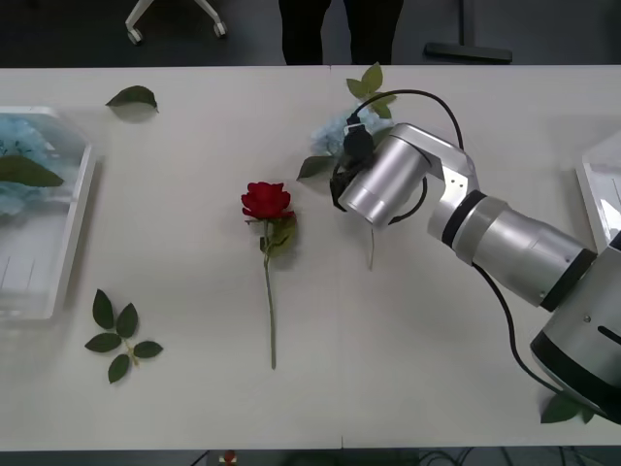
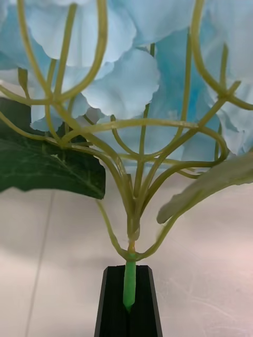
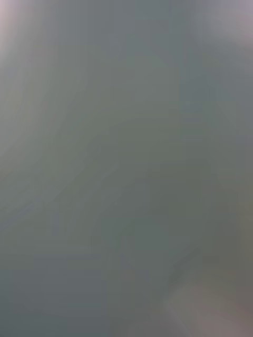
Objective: Place the red flowers into the right box and the blue flowers into the left box. If a person shows an open palm, hand one flower to the person first, then continue sorting.
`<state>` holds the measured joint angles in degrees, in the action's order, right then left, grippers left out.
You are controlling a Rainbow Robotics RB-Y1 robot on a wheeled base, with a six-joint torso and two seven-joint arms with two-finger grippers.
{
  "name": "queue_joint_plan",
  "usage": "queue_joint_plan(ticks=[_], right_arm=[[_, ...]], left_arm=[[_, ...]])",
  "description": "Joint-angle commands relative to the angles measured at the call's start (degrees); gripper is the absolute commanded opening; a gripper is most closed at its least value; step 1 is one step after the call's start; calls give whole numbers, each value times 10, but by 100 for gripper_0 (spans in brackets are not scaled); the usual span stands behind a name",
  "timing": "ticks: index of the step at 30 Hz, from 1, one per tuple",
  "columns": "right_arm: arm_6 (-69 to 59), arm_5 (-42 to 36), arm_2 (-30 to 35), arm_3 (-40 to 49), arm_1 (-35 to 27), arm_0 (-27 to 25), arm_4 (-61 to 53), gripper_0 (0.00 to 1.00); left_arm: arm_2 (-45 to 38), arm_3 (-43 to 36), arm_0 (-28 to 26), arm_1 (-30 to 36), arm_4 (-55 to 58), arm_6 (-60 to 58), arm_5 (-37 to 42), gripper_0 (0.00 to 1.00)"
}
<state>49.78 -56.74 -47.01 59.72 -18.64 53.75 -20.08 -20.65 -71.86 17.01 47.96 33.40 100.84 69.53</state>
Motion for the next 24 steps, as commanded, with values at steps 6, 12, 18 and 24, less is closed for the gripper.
queue_joint_plan(ticks=[6,12,18,24], right_arm=[[-1,8,33,138,-101,18,-66,0],[81,74,75,236,-179,-32,-139,0],[197,146,168,362,-230,-129,-229,0],[306,204,235,440,-236,-207,-314,0]], left_arm=[[-52,-189,13,27,38,12,207,100],[-18,-265,14,11,145,1,205,100],[20,-301,13,-31,250,9,124,100],[40,-309,9,-81,370,73,98,100]])
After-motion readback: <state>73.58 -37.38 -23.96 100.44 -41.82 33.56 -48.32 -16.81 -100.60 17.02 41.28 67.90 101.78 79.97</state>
